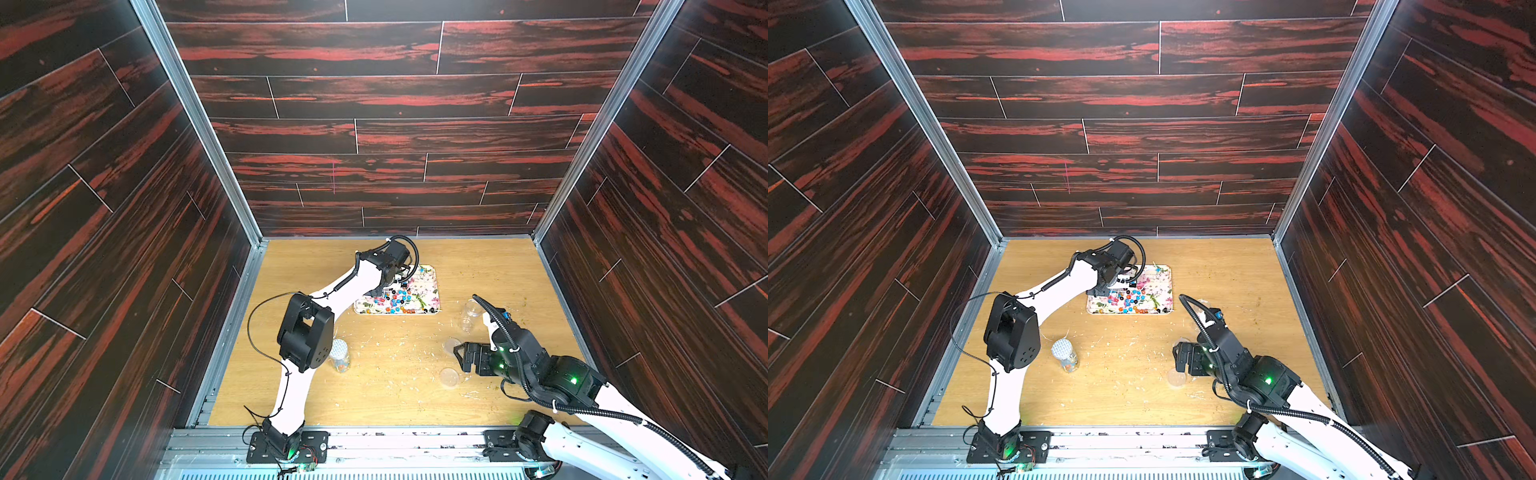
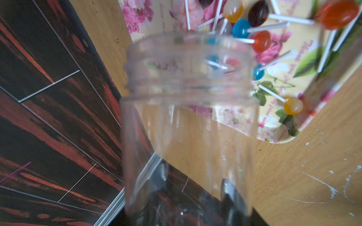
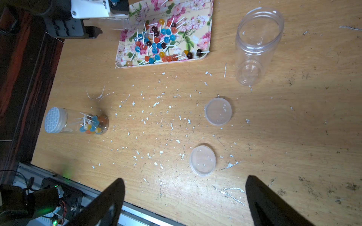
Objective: Pour the candies out of the jar
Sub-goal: 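Pour the candies out of the jar onto the tray.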
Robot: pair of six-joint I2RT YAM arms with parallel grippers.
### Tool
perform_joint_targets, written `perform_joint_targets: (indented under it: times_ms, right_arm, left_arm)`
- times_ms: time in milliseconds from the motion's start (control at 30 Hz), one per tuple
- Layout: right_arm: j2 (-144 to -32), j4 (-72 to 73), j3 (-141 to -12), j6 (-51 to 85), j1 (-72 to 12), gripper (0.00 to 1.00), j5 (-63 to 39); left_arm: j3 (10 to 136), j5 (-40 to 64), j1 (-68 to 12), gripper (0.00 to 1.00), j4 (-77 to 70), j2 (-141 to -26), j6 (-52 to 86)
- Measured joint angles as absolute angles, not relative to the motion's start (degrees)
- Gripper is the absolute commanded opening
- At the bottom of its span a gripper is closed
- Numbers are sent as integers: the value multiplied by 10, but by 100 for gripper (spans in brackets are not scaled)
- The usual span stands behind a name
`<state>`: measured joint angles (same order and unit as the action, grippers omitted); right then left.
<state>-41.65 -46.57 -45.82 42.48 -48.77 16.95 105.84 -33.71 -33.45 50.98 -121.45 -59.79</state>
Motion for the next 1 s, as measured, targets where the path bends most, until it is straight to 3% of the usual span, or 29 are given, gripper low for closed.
perform_joint_targets:
  times_ms: [1000]
  right_arm:
    - [-397, -482, -458, 451, -488, 99, 186]
  left_arm:
    - [1077, -331, -326, 48, 522, -1214, -574]
